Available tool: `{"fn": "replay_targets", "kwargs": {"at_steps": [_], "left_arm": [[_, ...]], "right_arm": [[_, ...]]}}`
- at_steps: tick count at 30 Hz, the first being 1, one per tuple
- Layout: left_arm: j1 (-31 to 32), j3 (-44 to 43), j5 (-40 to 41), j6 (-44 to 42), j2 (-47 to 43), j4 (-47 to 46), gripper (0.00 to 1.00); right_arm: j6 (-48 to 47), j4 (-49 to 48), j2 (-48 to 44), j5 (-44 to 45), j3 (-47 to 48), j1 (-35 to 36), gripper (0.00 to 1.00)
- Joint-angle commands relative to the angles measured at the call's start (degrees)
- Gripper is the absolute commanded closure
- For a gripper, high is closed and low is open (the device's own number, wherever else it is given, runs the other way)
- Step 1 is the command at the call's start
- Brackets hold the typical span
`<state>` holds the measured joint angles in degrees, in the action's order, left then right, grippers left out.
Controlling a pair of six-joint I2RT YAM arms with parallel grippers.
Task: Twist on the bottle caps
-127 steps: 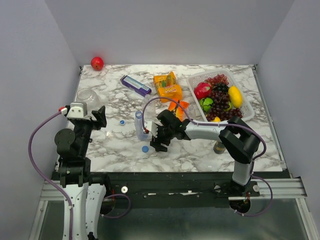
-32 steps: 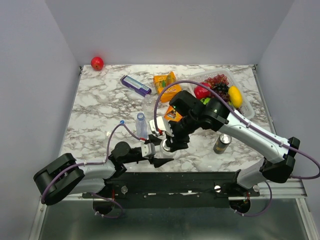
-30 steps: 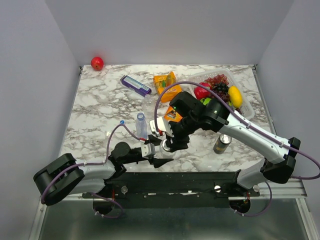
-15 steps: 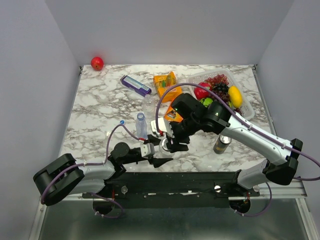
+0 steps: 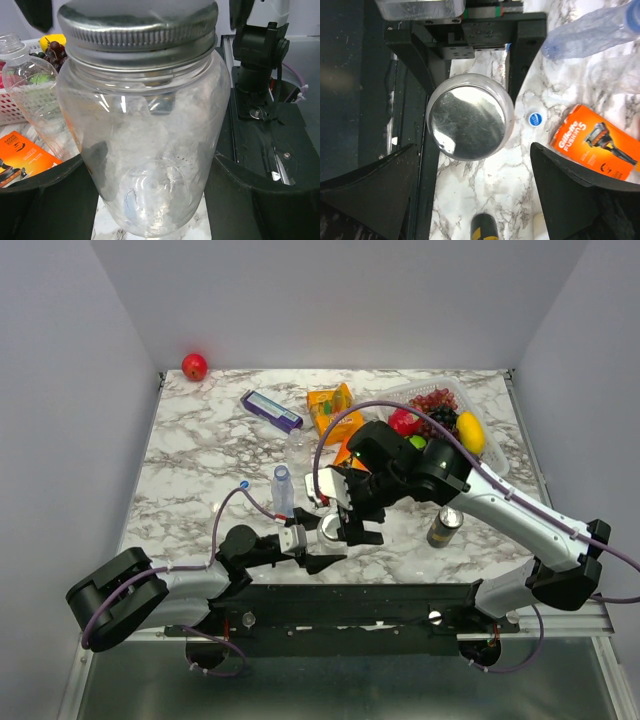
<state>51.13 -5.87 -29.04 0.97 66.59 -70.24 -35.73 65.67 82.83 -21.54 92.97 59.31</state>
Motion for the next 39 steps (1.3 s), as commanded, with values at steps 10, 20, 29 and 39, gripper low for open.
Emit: {"fn": "replay_targets", "kwargs": {"at_steps": [10, 20, 29, 39], "left_arm": [[0.0, -2.6, -3.1, 2.9, 0.1, 0.7, 1.0], [-0.3, -3.1, -2.6, 4.2, 0.3, 1.9, 1.0], [-1.1, -3.4, -1.5, 5.0, 0.2, 1.9, 1.0], [-4.0, -3.5, -0.1, 5.5, -0.1, 2.3, 1.0]], "right_arm": [[-5.7, 2.4, 2.6, -2.5, 5.7, 1.5, 0.0], [-8.6, 6.1, 2.4, -4.4, 4.9, 2.5, 0.0], [-7.8, 6.1, 1.7, -2.1, 2.6, 2.5, 0.0], [-5.5, 10.2, -1.3, 1.8, -1.0, 2.5, 0.0]]}}
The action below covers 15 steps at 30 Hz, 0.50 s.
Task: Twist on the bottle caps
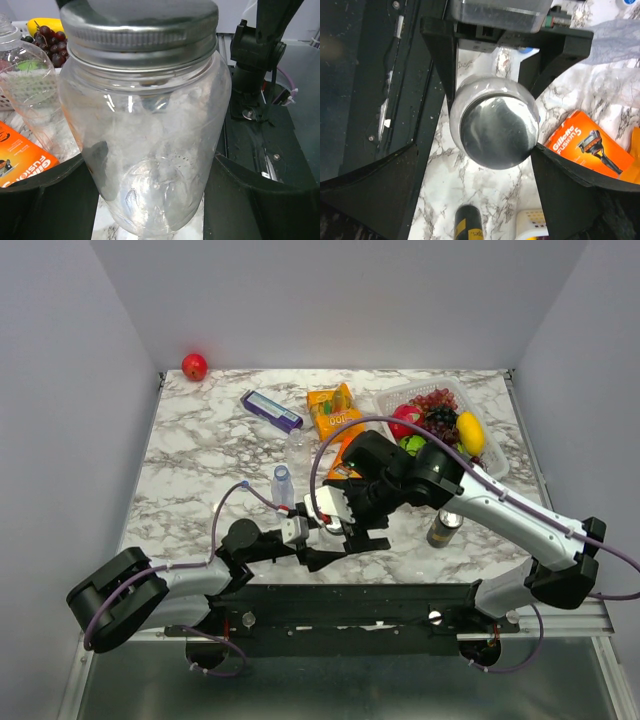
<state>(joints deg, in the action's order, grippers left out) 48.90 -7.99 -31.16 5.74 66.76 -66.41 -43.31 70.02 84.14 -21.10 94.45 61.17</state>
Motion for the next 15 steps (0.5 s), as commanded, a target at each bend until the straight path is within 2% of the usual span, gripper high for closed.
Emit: {"fn": "replay_targets", "kwargs": {"at_steps": [1, 7, 10, 15], "left_arm": [[-2.0, -1.5, 2.1, 0.6, -0.1, -1.6, 1.0], [-2.8, -1.2, 0.8, 0.1, -0.5, -1.2, 1.0], [-2.6, -1.2, -1.4, 0.2, -0.3, -0.8, 1.0], [-1.9, -1.5, -2.9, 0.2, -0.5, 1.2, 1.0]], "right_arm": [[2.1, 6.2, -3.3, 1.5, -3.6, 0.6, 0.0], [2.4, 13.5, -5.4, 3.3, -3.1, 0.5, 0.02], [5.4, 9.7, -7.8, 5.5, -1.7, -0.9, 0.02], [7.1, 3.6, -1.3, 5.7, 7.9, -2.5, 0.0]]}}
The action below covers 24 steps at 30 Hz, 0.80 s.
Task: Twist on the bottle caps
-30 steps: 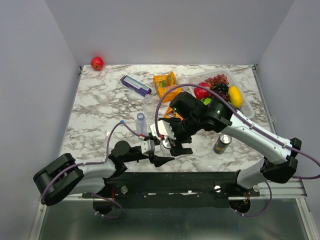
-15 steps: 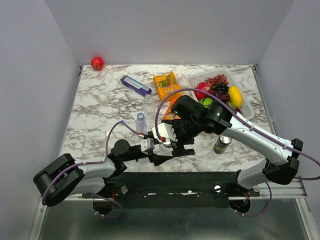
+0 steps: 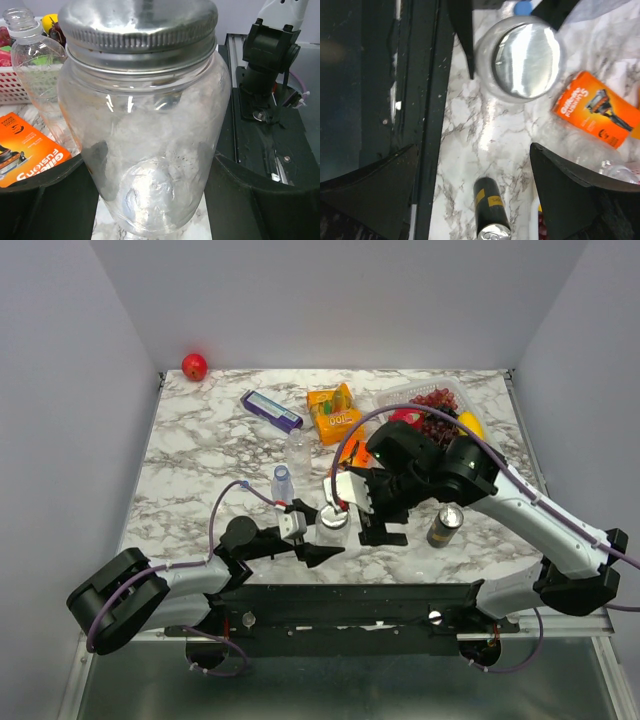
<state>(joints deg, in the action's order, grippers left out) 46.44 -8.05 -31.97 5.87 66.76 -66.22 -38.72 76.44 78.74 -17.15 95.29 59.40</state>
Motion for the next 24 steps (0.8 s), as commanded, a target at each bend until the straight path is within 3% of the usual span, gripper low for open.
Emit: {"fn": "replay_targets", "kwargs": {"at_steps": [1, 4, 11, 24], "left_arm": [[0.8, -1.8, -2.0, 0.0, -0.8, 1.7, 1.0], [1.5, -2.3, -2.4, 0.2, -0.7, 2.8, 1.0], [1.6, -3.3, -1.7, 0.1, 0.0, 4.2, 1.0], [1.7, -3.7, -0.4, 0.3, -0.8, 3.8, 1.0]], "right_arm": [[1.9, -3.8, 4.9, 1.0, 7.9, -0.8, 0.0], [-0.5, -7.9, 7.3, -2.0, 9.1, -0.8, 0.0], [-9.3, -5.2, 8.8, -12.6, 8.1, 0.2, 0.0], [-9.9, -6.0, 8.4, -9.1, 2.5, 1.3, 0.0]]}}
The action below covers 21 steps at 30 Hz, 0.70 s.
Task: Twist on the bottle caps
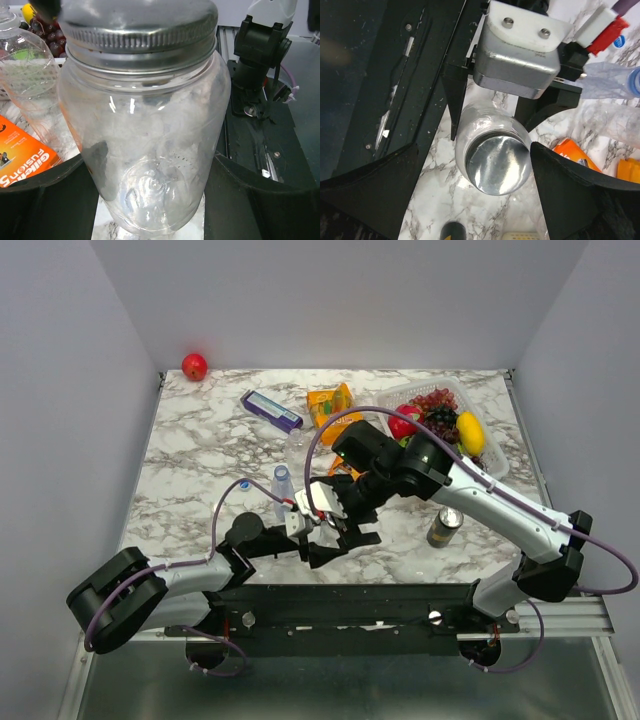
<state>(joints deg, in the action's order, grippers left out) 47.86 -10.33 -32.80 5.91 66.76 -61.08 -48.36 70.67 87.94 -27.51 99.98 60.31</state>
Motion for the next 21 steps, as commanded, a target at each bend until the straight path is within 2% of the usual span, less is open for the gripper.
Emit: {"fn": "replay_targets", "kwargs": {"at_steps": [1, 7, 21], "left_arm": [[0.2, -1.4, 0.4, 0.2, -1.0, -1.3, 1.0], [0.0, -1.3, 2.5, 0.9, -2.2, -0.3, 1.0], [-4.4, -1.4, 4.8, 3.1, -2.4, 0.3, 1.0]], "right_arm": [[-0.1, -0.5, -0.9, 1.7, -2.9, 0.3, 0.0], [1.0, 0.1, -0.9, 4.8, -4.1, 0.4, 0.0], [8.6, 6.2, -9.5, 9.5, -12.3, 0.3, 0.0]]}}
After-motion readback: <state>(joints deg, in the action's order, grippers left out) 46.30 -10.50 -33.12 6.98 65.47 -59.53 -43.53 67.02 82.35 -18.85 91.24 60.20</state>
